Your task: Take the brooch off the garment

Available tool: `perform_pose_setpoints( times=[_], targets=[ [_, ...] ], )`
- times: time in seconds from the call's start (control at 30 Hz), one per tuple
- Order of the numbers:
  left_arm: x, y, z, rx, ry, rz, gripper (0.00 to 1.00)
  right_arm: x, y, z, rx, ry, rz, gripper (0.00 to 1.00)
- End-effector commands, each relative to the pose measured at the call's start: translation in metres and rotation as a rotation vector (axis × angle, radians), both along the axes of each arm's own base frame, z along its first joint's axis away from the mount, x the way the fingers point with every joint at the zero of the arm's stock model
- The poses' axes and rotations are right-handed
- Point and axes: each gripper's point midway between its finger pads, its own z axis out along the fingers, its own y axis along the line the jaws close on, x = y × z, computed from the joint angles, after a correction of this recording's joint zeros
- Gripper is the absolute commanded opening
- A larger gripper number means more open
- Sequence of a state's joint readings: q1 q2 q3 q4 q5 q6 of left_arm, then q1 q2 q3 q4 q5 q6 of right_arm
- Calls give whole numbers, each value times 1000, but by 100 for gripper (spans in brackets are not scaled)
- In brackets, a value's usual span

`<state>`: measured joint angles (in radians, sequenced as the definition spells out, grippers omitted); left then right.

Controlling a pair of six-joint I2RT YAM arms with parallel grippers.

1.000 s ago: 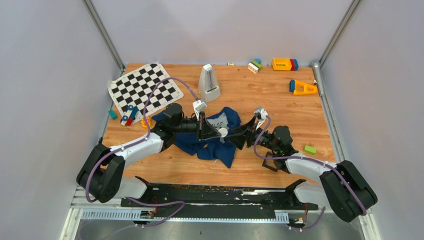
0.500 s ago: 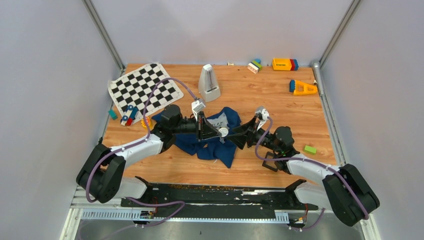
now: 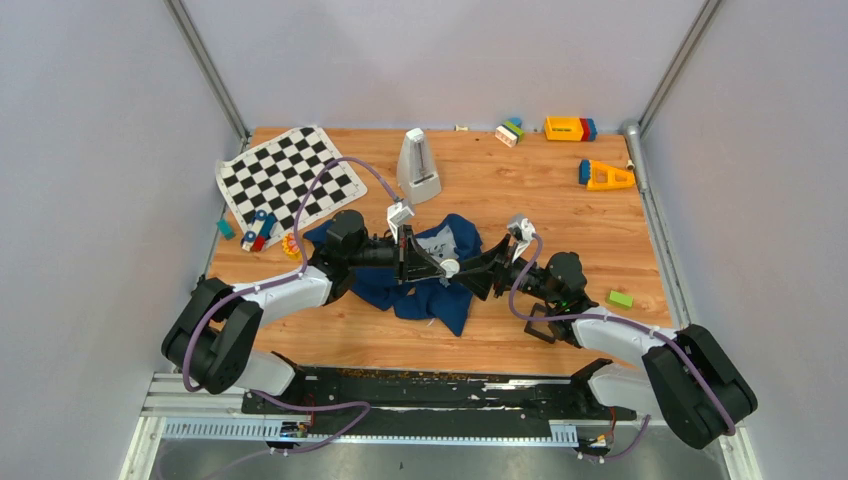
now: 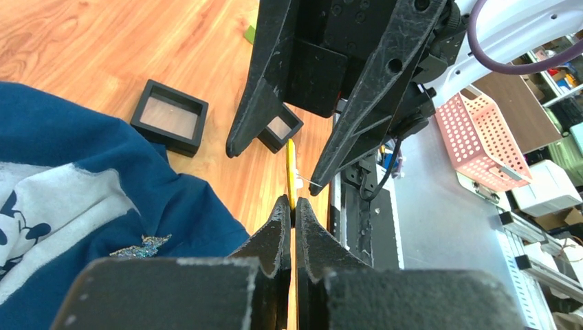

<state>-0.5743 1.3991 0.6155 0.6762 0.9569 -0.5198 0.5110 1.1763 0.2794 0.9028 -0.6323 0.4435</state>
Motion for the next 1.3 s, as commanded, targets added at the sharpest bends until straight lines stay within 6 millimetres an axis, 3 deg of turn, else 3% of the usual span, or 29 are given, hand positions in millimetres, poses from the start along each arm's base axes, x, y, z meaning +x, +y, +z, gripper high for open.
perform_pose_setpoints(
  times=[0.0, 0.47, 0.67, 1.27],
  targets=[
    [-6, -5, 7, -27, -31, -44, 0, -3, 3, 26, 49, -58, 30, 54],
    [-11, -9, 7, -27, -28, -76, 0, -3, 6, 25, 52, -31, 49, 46],
    [-12, -11, 6, -25, -26, -86, 0, -3, 7, 26, 51, -22, 55, 38],
    [-15, -11, 10, -35, -28, -95, 0, 1, 8, 22, 30, -12, 43, 36]
  ],
)
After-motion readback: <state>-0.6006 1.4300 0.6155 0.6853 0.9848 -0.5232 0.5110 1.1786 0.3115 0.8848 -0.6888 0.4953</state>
